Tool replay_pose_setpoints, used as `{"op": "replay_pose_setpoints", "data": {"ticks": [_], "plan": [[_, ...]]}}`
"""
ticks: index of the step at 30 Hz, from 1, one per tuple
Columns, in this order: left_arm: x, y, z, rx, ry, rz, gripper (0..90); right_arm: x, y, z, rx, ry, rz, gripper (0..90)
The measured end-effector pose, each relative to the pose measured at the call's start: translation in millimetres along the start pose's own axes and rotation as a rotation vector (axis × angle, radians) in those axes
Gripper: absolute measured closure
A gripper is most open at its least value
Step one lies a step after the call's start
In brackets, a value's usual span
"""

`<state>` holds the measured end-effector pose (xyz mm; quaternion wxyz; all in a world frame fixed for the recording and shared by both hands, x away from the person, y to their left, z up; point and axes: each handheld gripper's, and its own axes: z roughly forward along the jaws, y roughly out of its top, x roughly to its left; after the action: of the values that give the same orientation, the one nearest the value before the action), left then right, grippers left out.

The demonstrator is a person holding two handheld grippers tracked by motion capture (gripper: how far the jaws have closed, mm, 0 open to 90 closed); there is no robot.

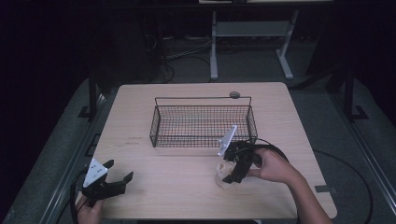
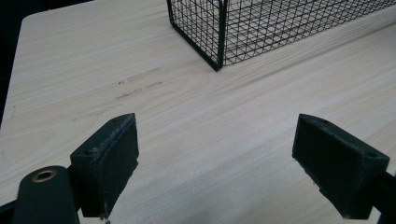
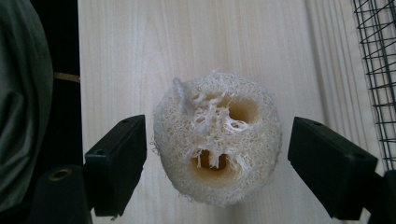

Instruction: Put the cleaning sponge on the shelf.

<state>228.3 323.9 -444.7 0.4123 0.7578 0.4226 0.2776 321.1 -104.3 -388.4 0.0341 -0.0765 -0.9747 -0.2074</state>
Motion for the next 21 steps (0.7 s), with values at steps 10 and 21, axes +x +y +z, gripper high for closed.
{"op": "replay_pose_setpoints", "data": {"ticks": [10, 21], "plan": [[0.4, 0.0, -0.2, 0.000, 0.001, 0.002, 13.7, -2.4, 1.5, 6.5, 0.027, 0.011, -0.010, 26.7], [0.0, 0.0, 0.2, 0.000, -0.001, 0.002, 13.7, -2.8, 1.2, 5.5, 0.028, 0.021, -0.021, 28.1]]}}
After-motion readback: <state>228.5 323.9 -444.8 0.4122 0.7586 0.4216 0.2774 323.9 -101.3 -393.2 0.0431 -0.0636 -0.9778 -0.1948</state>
